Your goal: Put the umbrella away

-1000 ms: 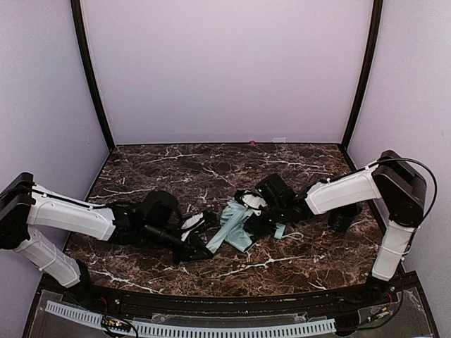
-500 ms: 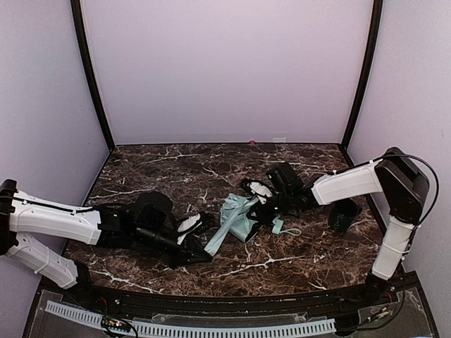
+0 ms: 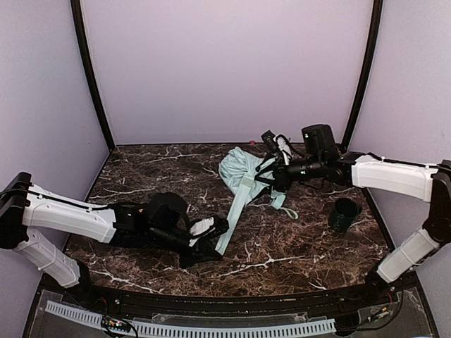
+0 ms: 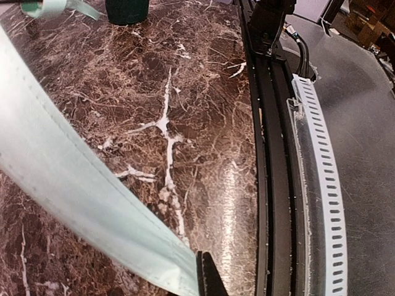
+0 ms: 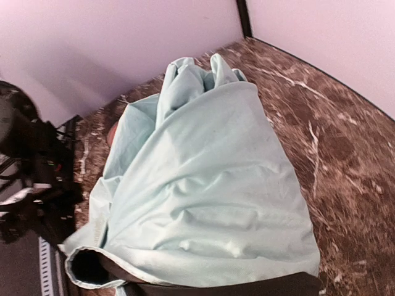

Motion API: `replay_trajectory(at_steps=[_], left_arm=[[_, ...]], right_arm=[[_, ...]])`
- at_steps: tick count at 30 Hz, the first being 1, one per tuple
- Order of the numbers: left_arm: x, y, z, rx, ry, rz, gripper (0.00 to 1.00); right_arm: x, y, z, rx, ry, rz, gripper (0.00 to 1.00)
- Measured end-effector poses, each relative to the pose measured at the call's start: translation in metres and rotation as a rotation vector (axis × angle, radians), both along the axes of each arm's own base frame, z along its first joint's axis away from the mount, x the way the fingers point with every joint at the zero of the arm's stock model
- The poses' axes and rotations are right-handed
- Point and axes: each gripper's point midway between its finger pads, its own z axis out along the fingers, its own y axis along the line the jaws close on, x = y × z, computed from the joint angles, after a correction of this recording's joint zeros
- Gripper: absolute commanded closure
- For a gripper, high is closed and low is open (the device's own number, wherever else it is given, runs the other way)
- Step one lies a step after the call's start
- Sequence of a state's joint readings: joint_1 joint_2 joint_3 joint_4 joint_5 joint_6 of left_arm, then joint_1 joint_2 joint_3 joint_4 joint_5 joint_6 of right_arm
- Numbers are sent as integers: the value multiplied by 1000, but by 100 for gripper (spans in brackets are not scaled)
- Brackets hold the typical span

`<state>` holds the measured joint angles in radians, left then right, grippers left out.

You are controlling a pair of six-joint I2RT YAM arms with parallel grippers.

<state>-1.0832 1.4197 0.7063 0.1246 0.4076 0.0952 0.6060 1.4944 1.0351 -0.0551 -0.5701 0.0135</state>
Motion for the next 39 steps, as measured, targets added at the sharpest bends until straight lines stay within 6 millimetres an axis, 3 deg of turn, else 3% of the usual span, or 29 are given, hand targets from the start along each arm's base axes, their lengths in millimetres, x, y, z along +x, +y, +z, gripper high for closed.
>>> replay_trajectory(at_steps=[4,9,13,16,20,27,29,31,34,37,39], left_arm=[[13,-4,1,-21,-74,-15,100],[45,-2,14,-91,-153,-1,100],[70,-2,23,-140,-223,1,100],[94,-10,33,-164,-288,-18,100],[132,-24,57,-201,-409,-48,100],[181,-29,118,-238,-642,-82,100],[181,-34,131,-251,-690,-111,100],[175,-37,131,-249,-713,-144,100],[159,-44,117,-209,-718,-198,100],[138,-51,101,-196,-711,-243,100],[127,-45,88,-184,-691,-252,100]], right_arm=[[-35,3,56,126,-68,155,100],[-88,0,103,224,-128,374,100],[-132,1,121,222,-181,539,100],[-171,4,120,201,-197,670,100],[-201,5,98,109,-194,762,100],[-207,10,39,-68,-168,774,100],[-206,13,10,-115,-133,768,100],[-202,19,-20,-158,-91,760,100],[-197,26,-57,-188,-32,746,100],[-200,25,-80,-192,16,735,100],[-201,22,-93,-188,66,720,100]])
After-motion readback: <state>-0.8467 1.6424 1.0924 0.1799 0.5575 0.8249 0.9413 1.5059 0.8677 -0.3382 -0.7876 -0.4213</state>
